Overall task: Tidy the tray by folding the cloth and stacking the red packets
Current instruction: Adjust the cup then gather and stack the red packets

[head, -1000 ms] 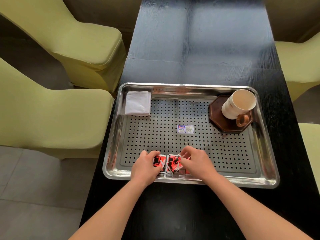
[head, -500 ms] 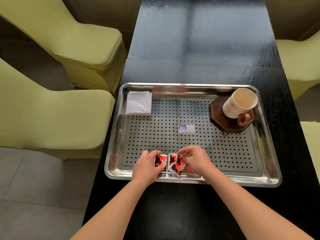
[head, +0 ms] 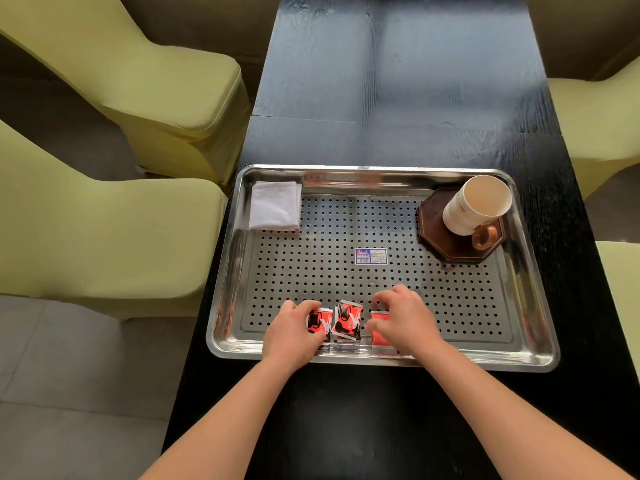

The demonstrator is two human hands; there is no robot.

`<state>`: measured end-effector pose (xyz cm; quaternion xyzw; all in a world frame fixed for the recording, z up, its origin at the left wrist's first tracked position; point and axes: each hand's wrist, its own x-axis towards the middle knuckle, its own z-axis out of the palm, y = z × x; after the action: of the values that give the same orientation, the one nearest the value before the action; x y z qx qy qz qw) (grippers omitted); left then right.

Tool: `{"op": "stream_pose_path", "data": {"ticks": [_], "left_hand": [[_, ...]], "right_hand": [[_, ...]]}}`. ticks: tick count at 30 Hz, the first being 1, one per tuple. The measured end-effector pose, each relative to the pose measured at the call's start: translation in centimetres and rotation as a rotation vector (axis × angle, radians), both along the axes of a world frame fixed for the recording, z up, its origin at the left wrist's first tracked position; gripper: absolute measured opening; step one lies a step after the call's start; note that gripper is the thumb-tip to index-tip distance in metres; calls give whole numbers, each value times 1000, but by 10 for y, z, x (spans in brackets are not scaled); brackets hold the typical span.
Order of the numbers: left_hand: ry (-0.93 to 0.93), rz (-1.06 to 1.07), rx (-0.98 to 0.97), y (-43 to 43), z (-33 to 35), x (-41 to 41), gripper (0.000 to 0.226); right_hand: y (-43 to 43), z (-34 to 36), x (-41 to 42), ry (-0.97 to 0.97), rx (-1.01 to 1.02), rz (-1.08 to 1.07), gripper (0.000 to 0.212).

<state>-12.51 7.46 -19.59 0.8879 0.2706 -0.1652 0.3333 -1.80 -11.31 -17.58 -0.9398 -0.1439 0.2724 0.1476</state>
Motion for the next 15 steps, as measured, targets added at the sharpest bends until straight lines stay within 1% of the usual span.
{"op": "stream_pose_path", "data": {"ticks": [3,7,10,14,15], "left_hand": [[8,12,-28,-1,1,0,54],[18,61,-90,2,2,2,52],[4,83,-111,3,2,3,51],[-4,97,-125,2,3,4,50],[-3,98,-127,2,4,4,50]], "right_hand": [[-10,-1,-4,5,-103,115,44],[-10,-4,-5,-4,-93,113,46],[-9,-4,-6,-10,-101,106,40],[-15,-3,-3,-45,-46,63,20],[-17,-3,-2,-49,-33,58,18]]}}
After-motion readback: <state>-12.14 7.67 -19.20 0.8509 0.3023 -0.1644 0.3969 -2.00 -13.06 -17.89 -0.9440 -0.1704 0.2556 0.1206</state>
